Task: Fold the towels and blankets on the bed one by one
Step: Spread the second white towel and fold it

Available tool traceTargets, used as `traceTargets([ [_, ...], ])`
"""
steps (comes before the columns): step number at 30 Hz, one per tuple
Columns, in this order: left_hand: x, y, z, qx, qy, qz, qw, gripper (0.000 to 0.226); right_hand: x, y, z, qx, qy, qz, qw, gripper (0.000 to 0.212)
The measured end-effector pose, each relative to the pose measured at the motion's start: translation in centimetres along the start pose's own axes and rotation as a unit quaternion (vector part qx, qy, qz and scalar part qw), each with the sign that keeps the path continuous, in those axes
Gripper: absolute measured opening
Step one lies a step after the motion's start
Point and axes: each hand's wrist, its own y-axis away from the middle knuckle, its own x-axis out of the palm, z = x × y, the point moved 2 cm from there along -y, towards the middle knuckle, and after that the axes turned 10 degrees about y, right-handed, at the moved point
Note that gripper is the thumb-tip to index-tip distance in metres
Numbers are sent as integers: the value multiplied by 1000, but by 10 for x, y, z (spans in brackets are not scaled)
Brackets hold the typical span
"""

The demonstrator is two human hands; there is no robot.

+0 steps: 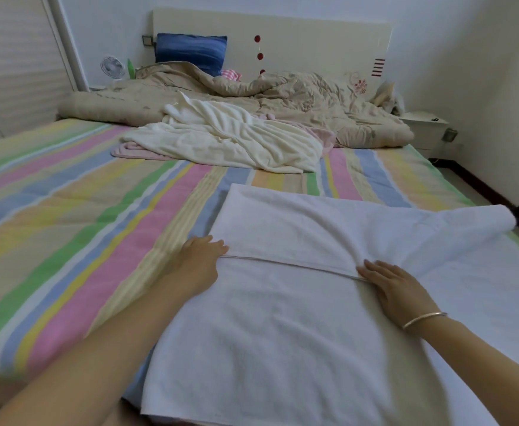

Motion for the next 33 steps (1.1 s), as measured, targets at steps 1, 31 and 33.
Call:
traceTargets([
  [1,-1,0,-7,-11,-4,-25,1000,61,0,3,-1,17,-23,27,999,54],
  [31,183,-117,-327,147,64,-114,980,80,19,-47,-235,403,-877,-108,239,78],
  [33,183,-117,-327,143,64,-111,982,80,15,-46,-255,436,-846,-124,279,58],
])
